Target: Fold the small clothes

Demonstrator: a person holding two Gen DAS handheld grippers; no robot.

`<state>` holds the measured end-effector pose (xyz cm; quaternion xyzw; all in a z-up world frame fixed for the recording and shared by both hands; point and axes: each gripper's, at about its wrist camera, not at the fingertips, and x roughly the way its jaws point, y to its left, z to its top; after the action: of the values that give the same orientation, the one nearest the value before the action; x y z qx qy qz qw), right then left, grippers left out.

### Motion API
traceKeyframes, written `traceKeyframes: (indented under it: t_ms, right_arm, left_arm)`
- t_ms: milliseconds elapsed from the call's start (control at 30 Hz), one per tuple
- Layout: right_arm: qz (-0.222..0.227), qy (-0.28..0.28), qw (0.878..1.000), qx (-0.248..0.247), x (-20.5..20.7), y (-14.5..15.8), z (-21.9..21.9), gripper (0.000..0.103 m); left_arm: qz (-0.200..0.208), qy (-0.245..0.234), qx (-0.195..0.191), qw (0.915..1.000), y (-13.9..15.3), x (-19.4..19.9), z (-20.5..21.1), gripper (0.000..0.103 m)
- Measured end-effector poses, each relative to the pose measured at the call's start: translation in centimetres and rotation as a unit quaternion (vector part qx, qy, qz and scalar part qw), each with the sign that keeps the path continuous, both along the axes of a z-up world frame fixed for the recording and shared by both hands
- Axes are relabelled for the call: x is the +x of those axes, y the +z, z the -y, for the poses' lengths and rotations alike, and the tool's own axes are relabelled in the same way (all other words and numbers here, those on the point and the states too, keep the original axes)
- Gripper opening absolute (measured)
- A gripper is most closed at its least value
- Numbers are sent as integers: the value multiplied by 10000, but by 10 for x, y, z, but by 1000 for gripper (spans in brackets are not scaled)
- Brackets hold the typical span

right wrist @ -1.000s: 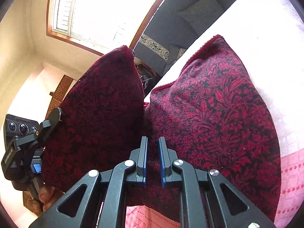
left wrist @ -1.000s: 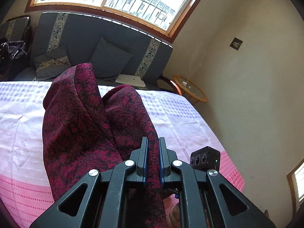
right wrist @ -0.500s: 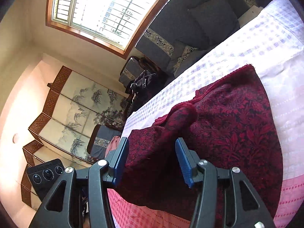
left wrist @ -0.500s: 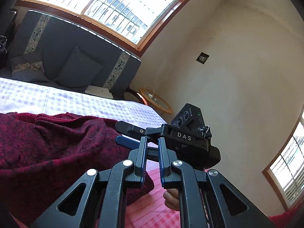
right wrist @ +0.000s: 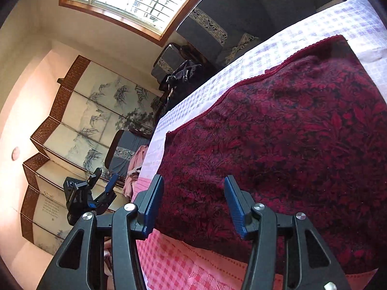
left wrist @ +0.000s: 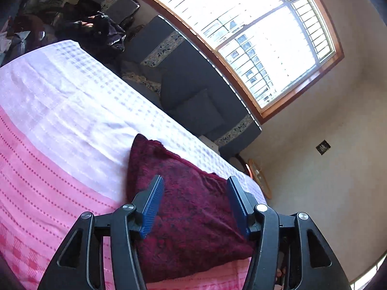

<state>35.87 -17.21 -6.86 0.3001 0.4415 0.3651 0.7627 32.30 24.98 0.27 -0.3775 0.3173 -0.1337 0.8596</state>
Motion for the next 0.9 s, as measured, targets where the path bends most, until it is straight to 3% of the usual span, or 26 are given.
traceKeyframes:
  t_ms: [167, 300, 400, 500, 633, 667, 700, 733, 800, 900]
  right_arm:
    - [106, 288, 9982, -522, -13, -13, -26, 50]
    - [86, 255, 9982, -535, -18, -20, -16, 50]
    - [91, 86, 9984, -553, -18, -21, -2, 50]
    - [99, -56, 9986, -510, -19, -20, 7, 50]
    - [207, -153, 9985, -476, -17, -15, 10, 50]
    - [225, -170, 9983, -504, -15, -15, 10, 50]
    - [234, -217, 9978, -578, -12, -15, 10, 51]
    - [237, -271, 9973, -641, -9, -16, 12, 51]
    - [191, -311, 9976, -584, -2, -20, 17, 51]
    - [57, -383, 9980, -495, 7, -27, 24, 51]
  left_arm:
    - [-964, -802, 10, 9921, -65, 30, -2, 56]
    - [-1192, -1490, -2, 9816, -92, 49, 12, 57]
    - [-1458, -2029, -182, 9681, -111, 70, 26, 65]
    - [-1261, -2297, -213, 9648, -115, 86, 36, 70]
    - [-1085, -2203, -100, 9693, -111, 100, 48, 70]
    - [-1058, -2225, 95, 9691, -109, 103, 55, 69]
    - [-1060, -2195, 322, 9693, -107, 104, 62, 57]
    - [-1123, -2163, 474, 9687, -105, 102, 67, 37]
    - [-1090, -2027, 671, 9708, -93, 95, 74, 32]
    - [-870, -1978, 925, 9720, -51, 83, 89, 27]
